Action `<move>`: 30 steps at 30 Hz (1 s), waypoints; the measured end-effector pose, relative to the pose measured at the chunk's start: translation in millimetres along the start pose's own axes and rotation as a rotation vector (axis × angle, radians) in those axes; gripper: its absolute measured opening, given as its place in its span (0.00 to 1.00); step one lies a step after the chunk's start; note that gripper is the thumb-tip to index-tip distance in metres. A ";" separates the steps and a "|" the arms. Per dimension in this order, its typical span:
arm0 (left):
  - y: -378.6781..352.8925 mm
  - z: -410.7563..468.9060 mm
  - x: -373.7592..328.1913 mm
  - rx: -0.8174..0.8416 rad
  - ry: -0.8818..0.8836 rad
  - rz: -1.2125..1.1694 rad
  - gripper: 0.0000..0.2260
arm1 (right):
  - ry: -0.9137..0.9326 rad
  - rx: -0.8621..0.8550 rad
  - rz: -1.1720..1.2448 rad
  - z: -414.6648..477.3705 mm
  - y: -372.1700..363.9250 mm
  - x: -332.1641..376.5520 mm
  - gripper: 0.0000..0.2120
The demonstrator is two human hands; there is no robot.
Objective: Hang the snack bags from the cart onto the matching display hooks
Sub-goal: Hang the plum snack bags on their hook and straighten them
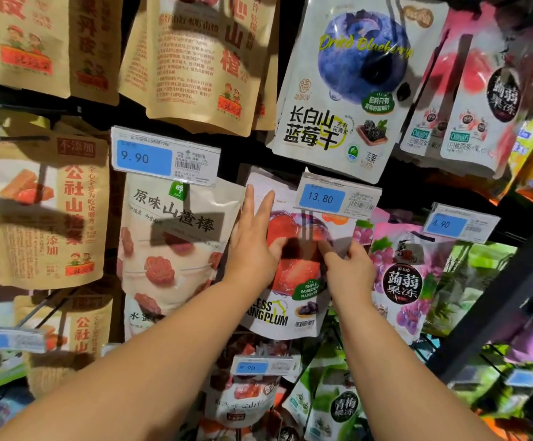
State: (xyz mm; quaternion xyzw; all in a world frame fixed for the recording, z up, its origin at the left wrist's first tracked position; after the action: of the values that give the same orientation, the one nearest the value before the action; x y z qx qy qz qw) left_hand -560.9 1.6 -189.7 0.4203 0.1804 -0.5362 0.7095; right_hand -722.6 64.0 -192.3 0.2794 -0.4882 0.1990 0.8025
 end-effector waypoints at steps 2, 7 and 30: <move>-5.0 -9.1 4.0 0.020 0.024 0.029 0.34 | 0.019 0.008 -0.026 -5.3 -0.1 -3.5 0.16; -17.5 -35.7 12.0 0.041 -0.018 0.089 0.35 | -0.001 -0.008 -0.063 -26.1 7.3 -15.3 0.16; -221.3 -269.6 -52.1 0.976 -0.228 -0.016 0.19 | -0.533 -0.208 -0.376 -220.2 229.6 -210.4 0.09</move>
State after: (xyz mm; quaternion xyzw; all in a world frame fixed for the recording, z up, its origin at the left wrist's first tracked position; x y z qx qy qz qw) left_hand -729.1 230.4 -398.8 0.6406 -0.1667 -0.6061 0.4410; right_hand -804.0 371.3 -403.1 0.3231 -0.6384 -0.0832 0.6936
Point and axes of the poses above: each hand's wrist, its own z-axis towards the middle knuckle, its own y-axis out of the back of the hand, x = y × z, the point moved 4 cm from there along z, towards the middle knuckle, and after that the axes turned 2 degrees about x, right-handed, at the moved point
